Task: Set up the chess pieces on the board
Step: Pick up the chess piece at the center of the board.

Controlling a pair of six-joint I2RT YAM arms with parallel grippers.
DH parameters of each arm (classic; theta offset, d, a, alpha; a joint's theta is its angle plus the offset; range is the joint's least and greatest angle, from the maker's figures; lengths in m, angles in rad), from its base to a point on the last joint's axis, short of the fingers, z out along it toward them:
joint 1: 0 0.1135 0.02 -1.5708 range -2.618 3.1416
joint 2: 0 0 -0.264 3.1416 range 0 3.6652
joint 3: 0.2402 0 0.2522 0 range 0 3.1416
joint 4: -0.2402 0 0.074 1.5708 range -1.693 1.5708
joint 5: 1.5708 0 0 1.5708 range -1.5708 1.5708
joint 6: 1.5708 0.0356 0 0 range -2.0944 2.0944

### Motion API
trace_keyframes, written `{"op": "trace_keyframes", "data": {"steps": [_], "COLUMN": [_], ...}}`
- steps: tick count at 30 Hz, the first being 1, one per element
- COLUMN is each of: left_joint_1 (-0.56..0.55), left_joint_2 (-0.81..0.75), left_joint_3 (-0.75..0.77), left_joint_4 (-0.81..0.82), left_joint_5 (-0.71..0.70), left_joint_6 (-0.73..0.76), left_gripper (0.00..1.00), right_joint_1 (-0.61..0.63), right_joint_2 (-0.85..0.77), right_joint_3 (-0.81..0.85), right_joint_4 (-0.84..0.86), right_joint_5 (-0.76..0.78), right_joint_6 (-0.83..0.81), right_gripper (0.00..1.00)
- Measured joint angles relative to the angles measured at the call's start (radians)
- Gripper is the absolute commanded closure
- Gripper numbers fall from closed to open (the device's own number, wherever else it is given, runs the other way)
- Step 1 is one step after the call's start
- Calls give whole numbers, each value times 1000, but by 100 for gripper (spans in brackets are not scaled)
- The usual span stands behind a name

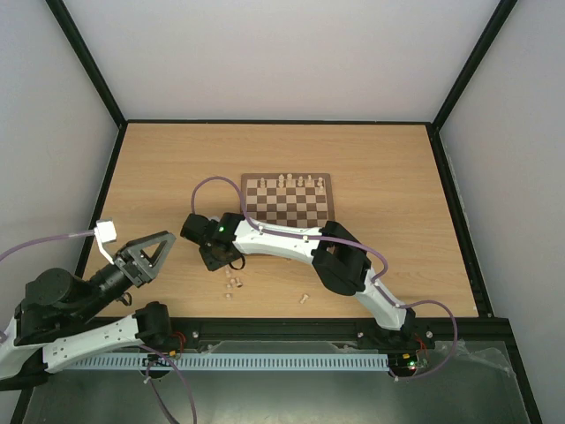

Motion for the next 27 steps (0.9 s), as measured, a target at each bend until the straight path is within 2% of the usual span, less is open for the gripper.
{"op": "trace_keyframes", "data": {"steps": [12,17,25,27], "left_joint_1": [0,0,0,0], "left_joint_2": [-40,-40,-40,-40], "left_joint_3": [2,2,2,2], "left_joint_4": [-39,-40,-45,-45], "left_joint_5": [2,2,2,2], "left_joint_6": [12,16,19,19], "left_gripper": [0,0,0,1], "right_joint_1": [3,7,10,10], "right_joint_2": [43,52,85,89], "right_joint_3": [47,60,80,83], "right_joint_4": [-56,-60,-66,-67], "right_joint_5": [28,27,24,24], "right_joint_6": [23,26,25,25], "right_gripper": [62,73,83,89]}}
